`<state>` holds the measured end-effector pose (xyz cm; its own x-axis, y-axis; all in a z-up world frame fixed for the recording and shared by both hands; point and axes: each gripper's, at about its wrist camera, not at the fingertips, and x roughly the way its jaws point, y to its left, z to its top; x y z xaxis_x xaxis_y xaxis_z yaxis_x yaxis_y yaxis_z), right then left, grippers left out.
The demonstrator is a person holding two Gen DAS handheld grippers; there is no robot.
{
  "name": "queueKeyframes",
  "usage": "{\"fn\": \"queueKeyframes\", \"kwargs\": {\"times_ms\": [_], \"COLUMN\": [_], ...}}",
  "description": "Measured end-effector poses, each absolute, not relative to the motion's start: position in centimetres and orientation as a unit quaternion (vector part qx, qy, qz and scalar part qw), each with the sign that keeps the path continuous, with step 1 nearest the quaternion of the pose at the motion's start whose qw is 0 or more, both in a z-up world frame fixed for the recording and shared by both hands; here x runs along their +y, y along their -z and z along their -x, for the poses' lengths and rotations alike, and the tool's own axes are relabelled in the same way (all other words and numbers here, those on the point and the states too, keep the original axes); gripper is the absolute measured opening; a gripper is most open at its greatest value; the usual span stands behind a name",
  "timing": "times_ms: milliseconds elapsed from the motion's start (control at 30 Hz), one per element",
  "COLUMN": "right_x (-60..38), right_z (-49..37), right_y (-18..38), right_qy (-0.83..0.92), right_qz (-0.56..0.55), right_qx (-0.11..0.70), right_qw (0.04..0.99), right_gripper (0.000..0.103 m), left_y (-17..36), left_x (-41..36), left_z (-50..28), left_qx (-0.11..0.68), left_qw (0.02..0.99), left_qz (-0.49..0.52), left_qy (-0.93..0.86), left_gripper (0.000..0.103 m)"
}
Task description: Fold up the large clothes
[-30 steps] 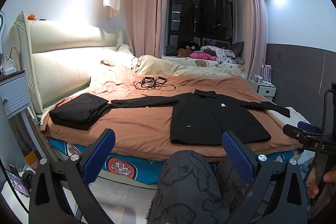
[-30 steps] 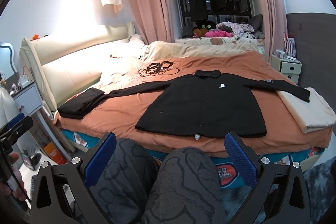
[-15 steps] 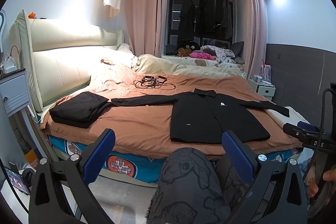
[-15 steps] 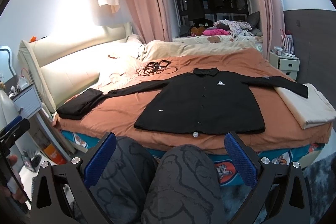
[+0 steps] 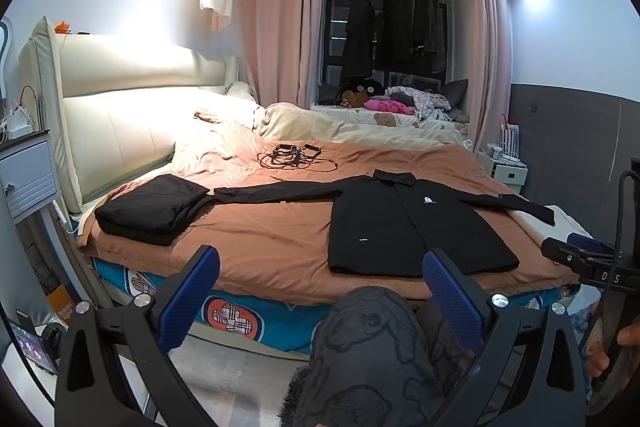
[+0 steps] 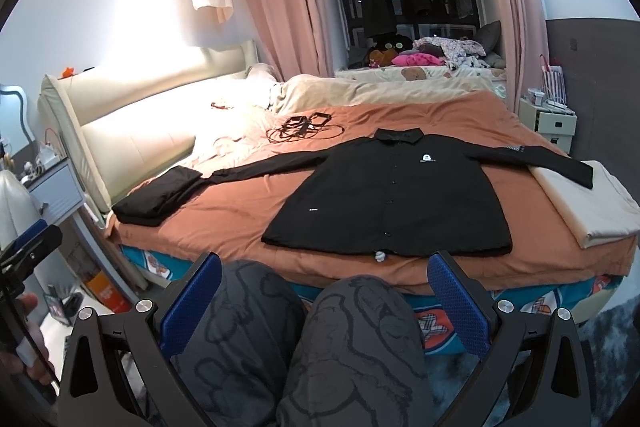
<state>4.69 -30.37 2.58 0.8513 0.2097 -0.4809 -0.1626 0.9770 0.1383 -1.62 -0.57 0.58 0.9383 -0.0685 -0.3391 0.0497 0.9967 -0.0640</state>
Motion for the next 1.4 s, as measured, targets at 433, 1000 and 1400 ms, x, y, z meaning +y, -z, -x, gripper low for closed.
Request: {"fn": "queueKeyframes", "kwargs": {"times_ms": [433,1000,1400], "right_x": [-30.8,-29.7,-28.9], "right_z": [-12.0,-29.0,-39.7], "right_y": [-1.5,-1.4,1.6], "right_qy": [-0.095,-0.092,-0.103], "right_qz": [-0.059,-0.098,-0.124], "right_qx": [0.285,0.32,0.349], "right_qw": [0.952,0.938,0.923], "right_gripper": [0.103,0.103,0.103], "left_y": [0.5,1.6,4.1], "left_x": [0.8,7.4,11.4], "left_z": [-6.7,-22.0,-33.7], "left_qx": [0.201,0.24,0.287], "left_qw": [0.979,0.969,0.953], "left_qz": [0.03,0.061,0.081], "left_qy": [0.017,-0.02,-0.055], "left_gripper": [0.103,0.103,0.077]}}
